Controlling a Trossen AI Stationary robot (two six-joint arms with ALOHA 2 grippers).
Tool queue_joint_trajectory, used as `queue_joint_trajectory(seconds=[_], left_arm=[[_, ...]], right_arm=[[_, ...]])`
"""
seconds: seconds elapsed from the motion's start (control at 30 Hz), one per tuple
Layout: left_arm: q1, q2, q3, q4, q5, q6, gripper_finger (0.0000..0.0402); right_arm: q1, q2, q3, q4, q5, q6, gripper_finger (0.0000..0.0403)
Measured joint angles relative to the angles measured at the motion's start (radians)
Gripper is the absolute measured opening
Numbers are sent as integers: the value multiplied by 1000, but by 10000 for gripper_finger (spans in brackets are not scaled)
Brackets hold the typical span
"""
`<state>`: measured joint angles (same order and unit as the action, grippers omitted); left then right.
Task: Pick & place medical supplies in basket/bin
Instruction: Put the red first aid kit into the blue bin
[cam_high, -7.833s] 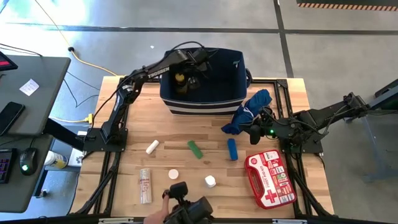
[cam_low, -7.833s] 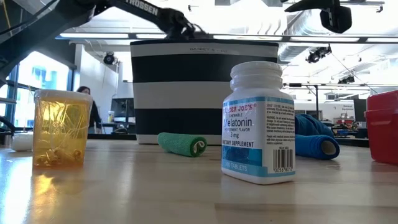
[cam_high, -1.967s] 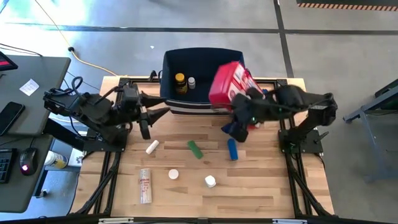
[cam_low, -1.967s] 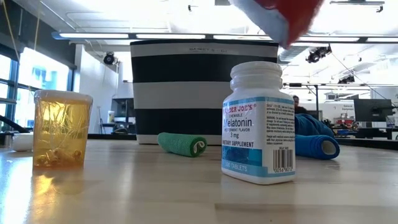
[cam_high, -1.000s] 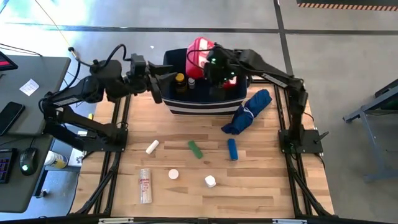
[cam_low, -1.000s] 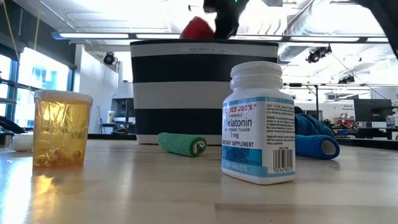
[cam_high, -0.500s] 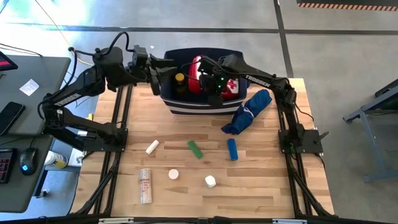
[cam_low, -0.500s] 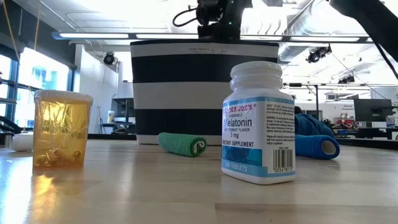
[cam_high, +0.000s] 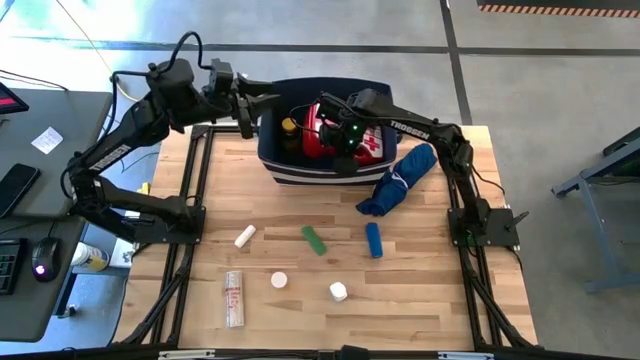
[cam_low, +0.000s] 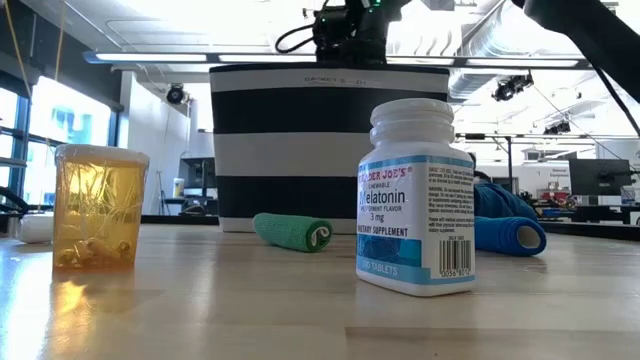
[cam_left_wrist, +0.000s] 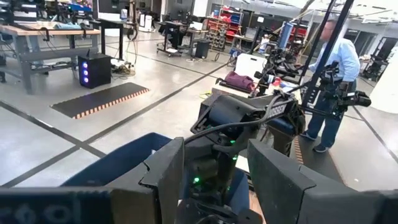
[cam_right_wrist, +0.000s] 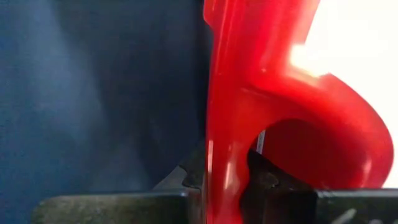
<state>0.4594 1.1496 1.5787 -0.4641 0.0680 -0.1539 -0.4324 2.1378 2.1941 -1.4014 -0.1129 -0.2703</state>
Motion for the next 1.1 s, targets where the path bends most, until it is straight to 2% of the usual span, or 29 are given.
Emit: queue_joint_trajectory(seconds=[0.3,0.5,0.83,1.1], left_arm=[[92,0,0,-1,95,0,209],[129,0,0,-2,137,0,209],[145,0,0,-2,160,0,209],[145,0,0,-2,160,0,209]], right_arm=[[-14,44,-1,0,-72,-1,42],[-20,104,-9,14,-36,-24,42],[-32,135,-5,-17,-49,-49,44],[-47,131,3,-49,-10,-45,70]])
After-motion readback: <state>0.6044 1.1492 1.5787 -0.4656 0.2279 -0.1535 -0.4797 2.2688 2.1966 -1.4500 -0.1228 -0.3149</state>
